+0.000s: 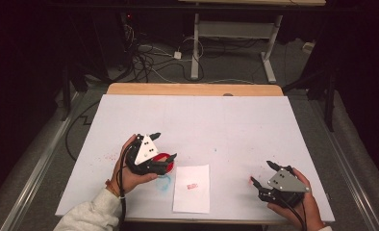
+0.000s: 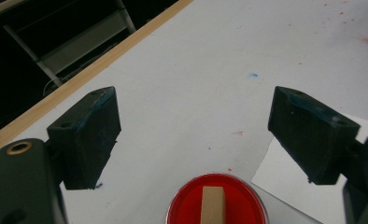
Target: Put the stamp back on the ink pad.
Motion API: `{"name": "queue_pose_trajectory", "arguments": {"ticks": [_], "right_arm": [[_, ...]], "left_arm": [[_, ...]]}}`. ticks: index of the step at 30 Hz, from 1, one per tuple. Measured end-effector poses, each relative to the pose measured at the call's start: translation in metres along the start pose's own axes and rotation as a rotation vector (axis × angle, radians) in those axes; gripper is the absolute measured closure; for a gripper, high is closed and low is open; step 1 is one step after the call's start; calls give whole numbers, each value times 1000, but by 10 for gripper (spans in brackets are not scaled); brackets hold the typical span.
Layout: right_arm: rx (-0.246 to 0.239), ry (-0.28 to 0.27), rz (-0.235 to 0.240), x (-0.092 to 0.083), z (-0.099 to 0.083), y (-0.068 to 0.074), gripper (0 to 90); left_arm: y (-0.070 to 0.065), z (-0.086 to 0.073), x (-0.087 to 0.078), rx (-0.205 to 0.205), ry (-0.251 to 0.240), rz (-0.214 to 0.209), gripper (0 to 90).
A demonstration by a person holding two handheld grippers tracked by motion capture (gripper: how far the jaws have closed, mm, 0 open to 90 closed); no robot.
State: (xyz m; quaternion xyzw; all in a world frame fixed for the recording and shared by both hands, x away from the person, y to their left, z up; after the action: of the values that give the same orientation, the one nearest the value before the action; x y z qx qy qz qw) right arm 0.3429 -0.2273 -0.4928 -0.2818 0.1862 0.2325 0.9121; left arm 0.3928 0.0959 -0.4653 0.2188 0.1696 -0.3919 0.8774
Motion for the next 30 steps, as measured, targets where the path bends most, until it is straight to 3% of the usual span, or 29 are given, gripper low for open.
{"name": "queue_pose_trajectory", "arguments": {"ticks": [10, 24, 30], "right_arm": [[15, -30, 1, -4, 6, 1, 294], [37, -71, -9, -9, 11, -1, 275], [55, -86, -28, -10, 14, -3, 211]], "left_arm": [[-4, -3, -6, 48, 20, -2, 162], [-7, -10, -15, 67, 43, -4, 162], [-6, -13, -21, 64, 45, 1, 162]]}}
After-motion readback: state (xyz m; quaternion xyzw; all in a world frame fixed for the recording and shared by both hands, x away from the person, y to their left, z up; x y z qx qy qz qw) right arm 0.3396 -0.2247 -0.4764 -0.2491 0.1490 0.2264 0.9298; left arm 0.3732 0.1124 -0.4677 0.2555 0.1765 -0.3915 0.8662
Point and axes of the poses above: each handheld gripper's, and its own axes: x roughly forward along the jaws, z roughly out of its top, y roughly to its left, the point moved 9 cm from there along x, roughly forward along the jaws, and after that the axes turned 3 degrees about -z, right-handed, at the moved point
